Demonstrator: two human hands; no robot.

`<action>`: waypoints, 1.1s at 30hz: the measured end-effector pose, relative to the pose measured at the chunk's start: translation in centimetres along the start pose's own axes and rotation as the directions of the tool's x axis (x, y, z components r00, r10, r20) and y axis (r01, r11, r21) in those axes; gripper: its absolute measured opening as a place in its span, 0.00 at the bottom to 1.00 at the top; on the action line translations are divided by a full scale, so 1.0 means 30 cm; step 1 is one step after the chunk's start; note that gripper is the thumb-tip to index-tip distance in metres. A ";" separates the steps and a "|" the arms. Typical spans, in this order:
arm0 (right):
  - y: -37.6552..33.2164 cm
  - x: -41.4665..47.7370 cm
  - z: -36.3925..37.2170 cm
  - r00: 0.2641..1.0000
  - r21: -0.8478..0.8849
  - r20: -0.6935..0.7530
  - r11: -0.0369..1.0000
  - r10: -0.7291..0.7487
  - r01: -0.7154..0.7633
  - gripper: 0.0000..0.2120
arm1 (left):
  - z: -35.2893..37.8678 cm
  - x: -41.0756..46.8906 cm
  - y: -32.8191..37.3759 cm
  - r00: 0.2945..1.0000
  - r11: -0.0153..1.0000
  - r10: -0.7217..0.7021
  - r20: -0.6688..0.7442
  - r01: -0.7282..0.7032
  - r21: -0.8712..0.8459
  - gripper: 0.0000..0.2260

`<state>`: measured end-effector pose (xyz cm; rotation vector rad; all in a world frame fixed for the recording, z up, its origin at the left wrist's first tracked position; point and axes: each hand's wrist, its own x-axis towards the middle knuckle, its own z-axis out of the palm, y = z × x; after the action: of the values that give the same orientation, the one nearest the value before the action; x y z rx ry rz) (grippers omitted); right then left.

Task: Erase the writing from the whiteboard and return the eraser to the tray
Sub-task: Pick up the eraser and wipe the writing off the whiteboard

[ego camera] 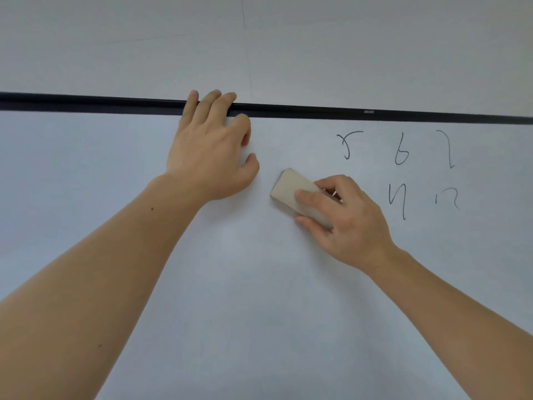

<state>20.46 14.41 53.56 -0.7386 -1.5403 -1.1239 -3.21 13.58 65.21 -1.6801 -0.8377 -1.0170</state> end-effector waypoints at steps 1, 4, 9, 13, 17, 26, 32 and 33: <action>0.021 0.009 -0.003 0.998 -0.017 -0.026 0.998 0.062 -0.063 0.16 | 0.004 0.003 0.009 1.000 1.000 -0.004 -0.003 0.004 -0.007 0.13; 0.065 0.038 -0.007 0.953 0.000 -0.112 0.959 0.282 -0.283 0.17 | 0.006 0.003 0.028 1.000 1.000 -0.025 -0.005 0.025 0.002 0.14; 0.045 0.008 0.002 0.958 0.067 -0.114 0.964 0.264 -0.257 0.16 | 0.002 0.021 0.036 0.999 0.999 -0.040 -0.003 0.040 0.035 0.14; 0.038 -0.098 -0.003 1.000 0.147 0.007 0.989 -0.001 0.000 0.16 | 0.030 0.075 0.091 1.000 1.000 -0.019 0.013 0.019 0.023 0.14; 0.170 -0.082 -0.031 1.000 0.116 0.016 0.993 -0.020 0.018 0.17 | 0.058 0.119 0.180 0.999 1.000 -0.025 0.036 0.025 0.003 0.15; 0.302 -0.023 -0.037 0.988 0.100 -0.089 0.988 0.126 -0.117 0.16 | 0.105 0.160 0.280 0.998 0.998 -0.058 0.025 0.058 0.002 0.13; 0.305 -0.067 -0.025 0.980 0.161 -0.031 0.967 -0.197 0.199 0.15 | 0.118 0.150 0.286 0.997 0.997 -0.072 -0.006 0.072 0.013 0.10; 0.326 -0.044 -0.023 0.985 0.148 -0.045 0.974 -0.169 0.174 0.15 | 0.121 0.149 0.288 0.997 0.997 -0.073 -0.007 0.073 0.016 0.10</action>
<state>29.73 17.52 55.06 -0.4901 -1.6664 -1.1245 7.11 14.76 65.32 -1.6422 -0.9072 -1.0619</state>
